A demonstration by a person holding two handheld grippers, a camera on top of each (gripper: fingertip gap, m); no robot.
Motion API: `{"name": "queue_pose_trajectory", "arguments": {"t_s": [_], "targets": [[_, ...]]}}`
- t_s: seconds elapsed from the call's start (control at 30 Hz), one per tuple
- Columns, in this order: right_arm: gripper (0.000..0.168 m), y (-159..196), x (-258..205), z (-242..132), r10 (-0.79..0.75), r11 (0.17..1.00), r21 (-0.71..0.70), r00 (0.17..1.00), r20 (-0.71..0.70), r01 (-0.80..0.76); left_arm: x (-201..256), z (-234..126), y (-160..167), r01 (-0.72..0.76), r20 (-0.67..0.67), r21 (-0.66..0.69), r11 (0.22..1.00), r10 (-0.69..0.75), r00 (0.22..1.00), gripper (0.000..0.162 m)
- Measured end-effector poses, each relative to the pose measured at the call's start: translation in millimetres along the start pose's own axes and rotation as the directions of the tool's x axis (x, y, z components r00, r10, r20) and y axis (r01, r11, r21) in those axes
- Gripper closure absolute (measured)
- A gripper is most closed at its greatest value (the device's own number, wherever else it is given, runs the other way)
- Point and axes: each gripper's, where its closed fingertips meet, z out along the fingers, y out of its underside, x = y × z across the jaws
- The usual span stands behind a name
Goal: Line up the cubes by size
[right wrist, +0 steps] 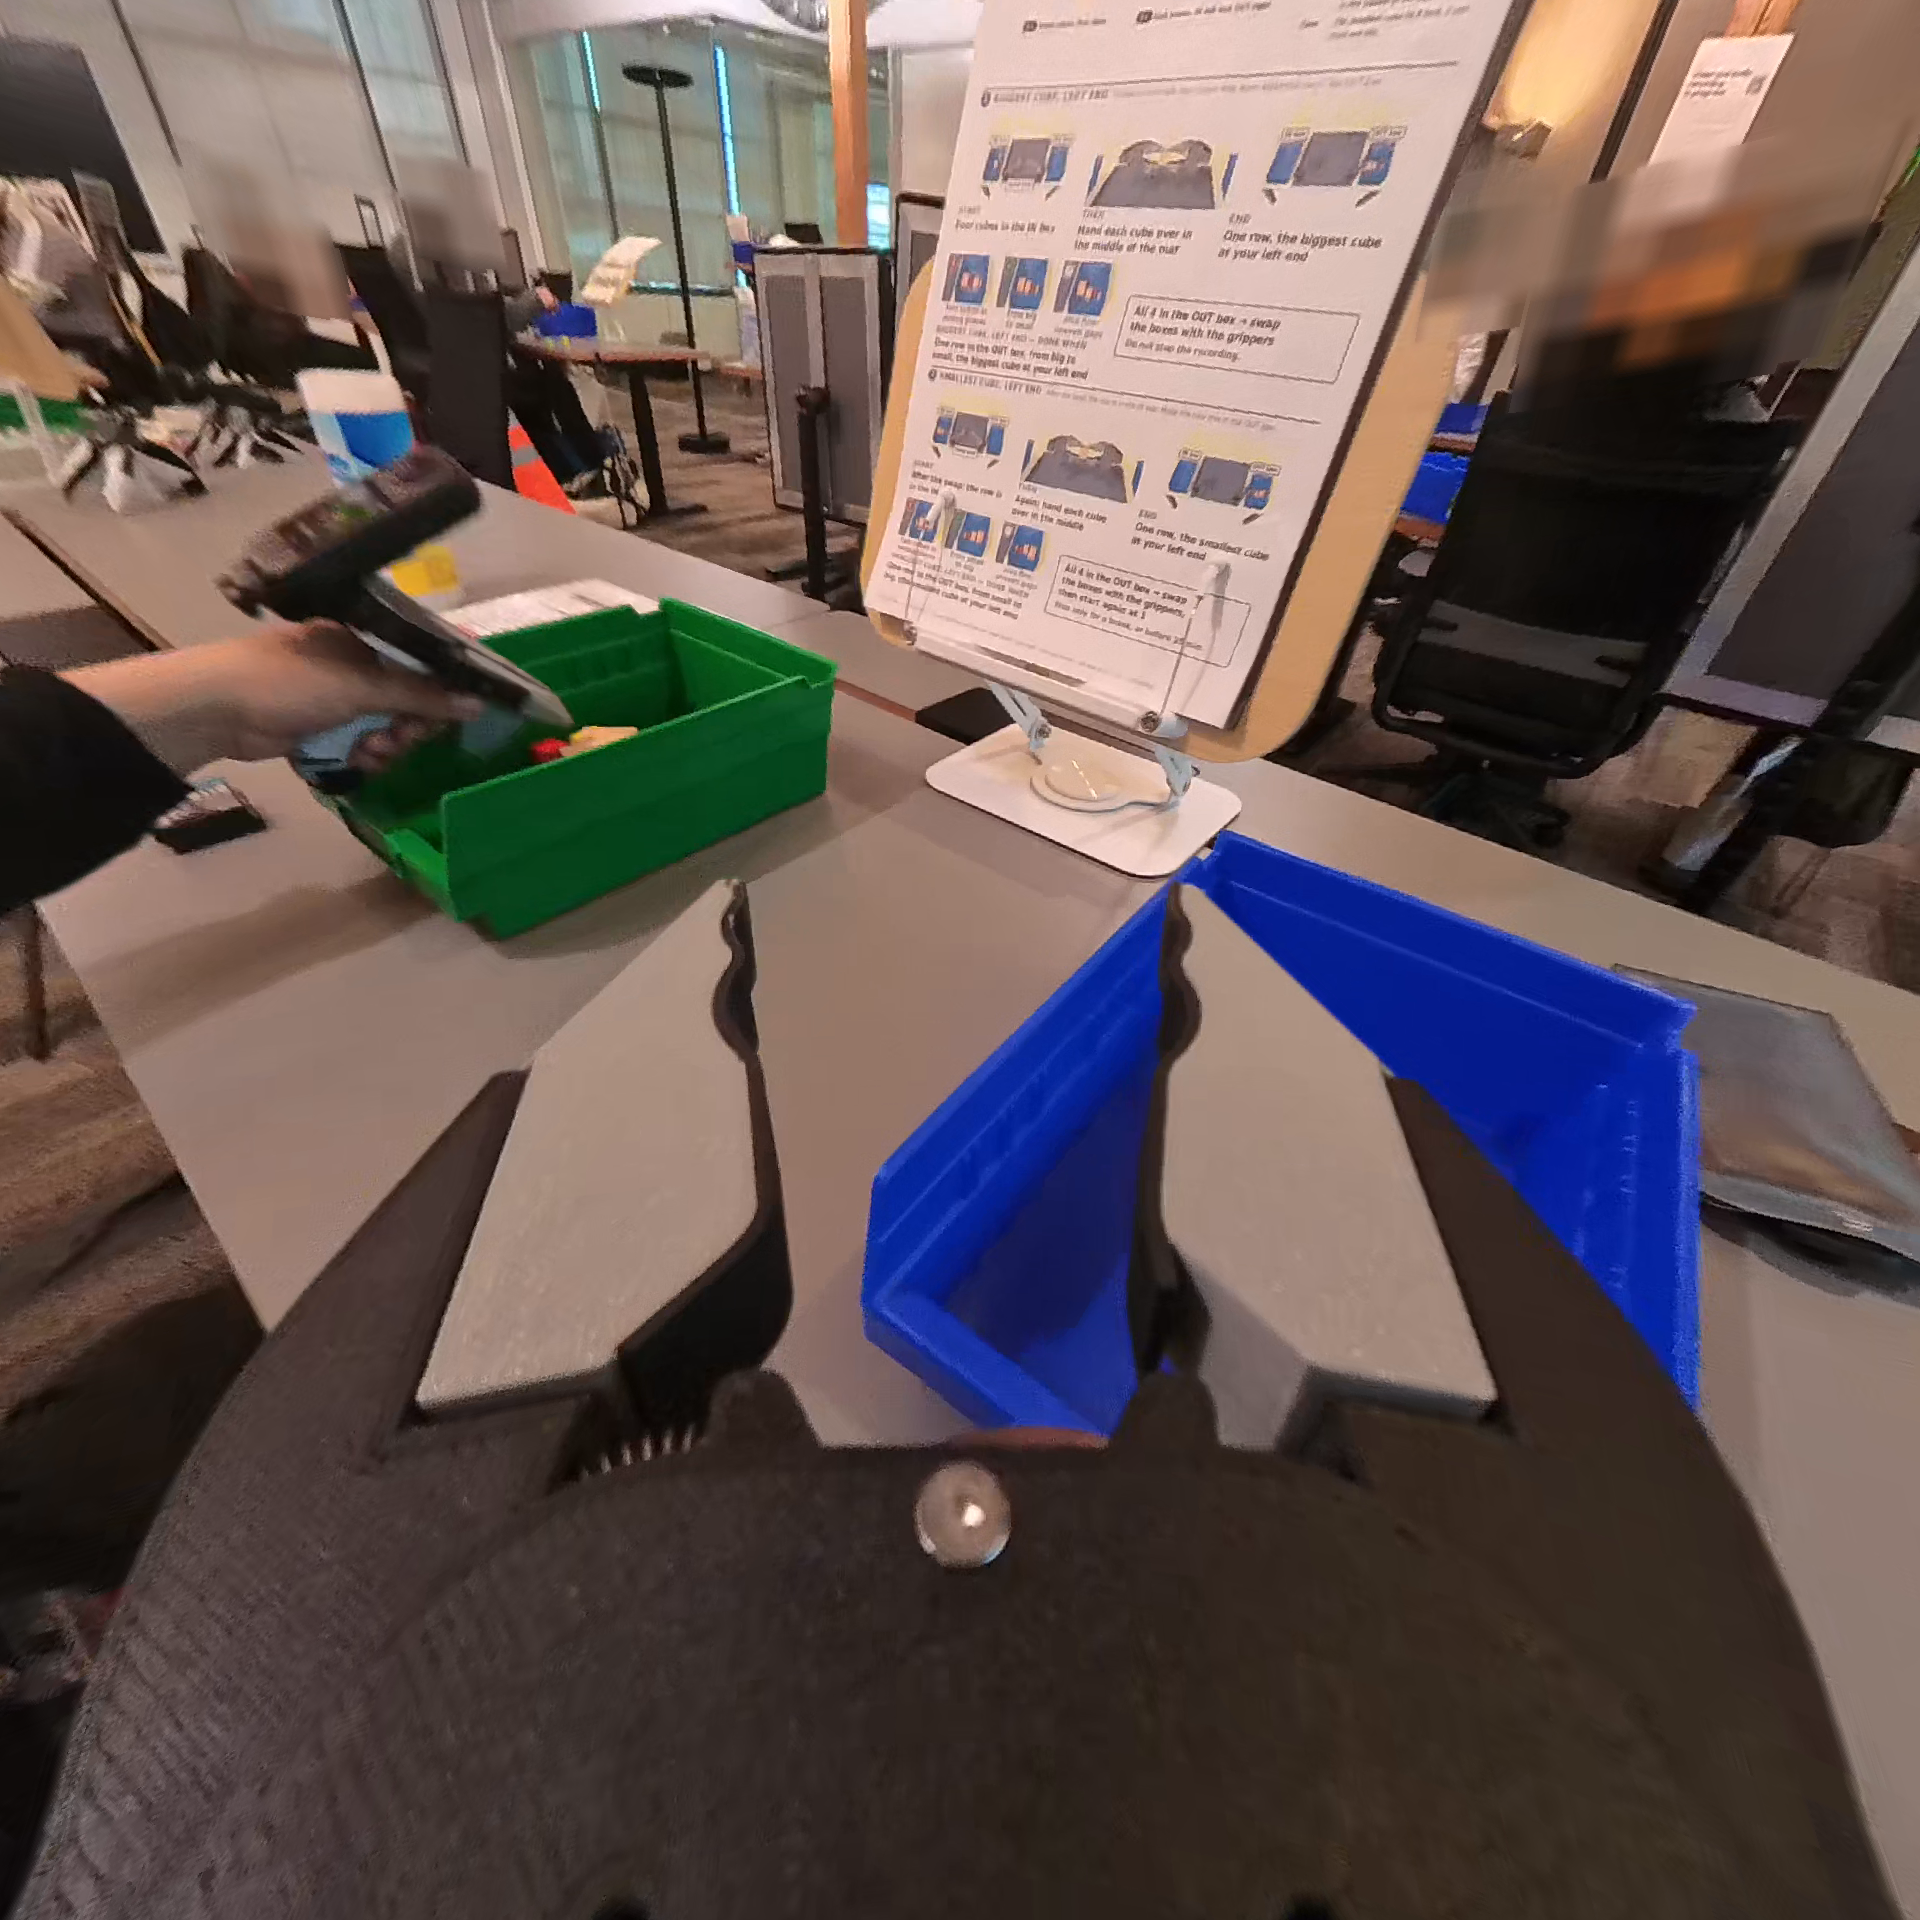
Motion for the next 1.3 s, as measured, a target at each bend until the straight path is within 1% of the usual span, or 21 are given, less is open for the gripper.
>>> {"name": "queue_pose_trajectory", "arguments": {"t_s": [0.07, 0.1, 0.13, 0.23, 0.3, 0.37, 0.6, 0.73, 0.83, 0.9, 1.0, 1.07, 1.2, 1.3], "targets": [[0.092, 1.1, -0.8, 1.8, -0.032, 0.999, -0.004, 0.999, -0.014, 0.032, 8.1, -19.9, -16.7, 0.035, -0.031, 0.106, 0.994, -0.032, 0.999, 0.162], [0.092, 2.6, -1.9, 3.0, -0.039, 0.999, -0.012, 0.999, -0.012, 0.039, 13.3, -32.1, -23.7, 0.05, -0.053, 0.16, 0.986, -0.042, 0.998, 0.159], [0.092, 4.3, -2.8, 4.2, -0.039, 0.999, -0.021, 0.999, -0.009, 0.039, 19.2, -45.5, -30.0, 0.062, -0.08, 0.215, 0.975, -0.045, 0.996, 0.154], [0.095, 8.8, -3.5, 7.7, -0.01, 0.999, -0.044, 1.0, -0.001, 0.01, 39.8, -84.4, -40.0, 0.096, -0.172, 0.347, 0.933, -0.037, 0.984, 0.152], [0.097, 10.6, -7.7, 9.3, 0.012, 0.999, -0.053, 1.0, 0.025, -0.01, 53.5, -103.4, -38.2, 0.113, -0.221, 0.387, 0.915, -0.027, 0.975, 0.148], [0.098, 10.8, -10.6, 9.9, 0.017, 0.998, -0.055, 0.999, 0.034, -0.015, 64.9, -117.9, -34.2, 0.124, -0.254, 0.422, 0.898, -0.014, 0.967, 0.148], [0.101, 9.2, -18.0, 10.9, -0.009, 0.999, -0.05, 0.999, 0.034, 0.011, 86.1, -149.1, -18.3, 0.148, -0.3, 0.496, 0.856, 0.008, 0.954, 0.148], [0.103, 9.1, -20.6, 13.0, -0.016, 0.999, -0.048, 0.999, 0.037, 0.018, 91.5, -163.6, -14.4, 0.203, -0.341, 0.54, 0.817, -0.009, 0.94, 0.149], [0.108, 7.1, -23.4, 14.1, -0.022, 0.999, -0.041, 0.999, 0.046, 0.024, 93.3, -168.6, -14.0, 0.181, -0.333, 0.545, 0.819, 0.013, 0.943, 0.148], [0.112, 5.4, -26.3, 13.7, -0.026, 0.999, -0.034, 0.998, 0.055, 0.028, 92.6, -174.1, -14.6, 0.175, -0.319, 0.57, 0.803, 0.02, 0.948, 0.148], [0.114, 0.7, -29.4, 11.8, -0.03, 0.999, -0.012, 0.998, 0.058, 0.031, 96.4, -178.3, -12.2, 0.157, -0.319, 0.577, 0.802, 0.044, 0.947, 0.148], [0.117, -1.6, -31.1, 10.2, -0.037, 0.999, -0.002, 0.997, 0.062, 0.038, 94.4, -176.4, -9.9, 0.141, -0.299, 0.577, 0.804, 0.048, 0.953, 0.148], [0.118, -5.4, -32.0, 7.4, -0.03, 0.999, 0.018, 0.997, 0.066, 0.028, 100.3, -167.5, -2.8, 0.128, -0.314, 0.548, 0.827, 0.061, 0.947, 0.148], [0.118, -5.9, -32.2, 6.5, -0.03, 0.999, 0.02, 0.997, 0.067, 0.029, 98.5, -154.3, 2.9, 0.043, -0.233, 0.536, 0.843, 0.098, 0.967, 0.147]]}}
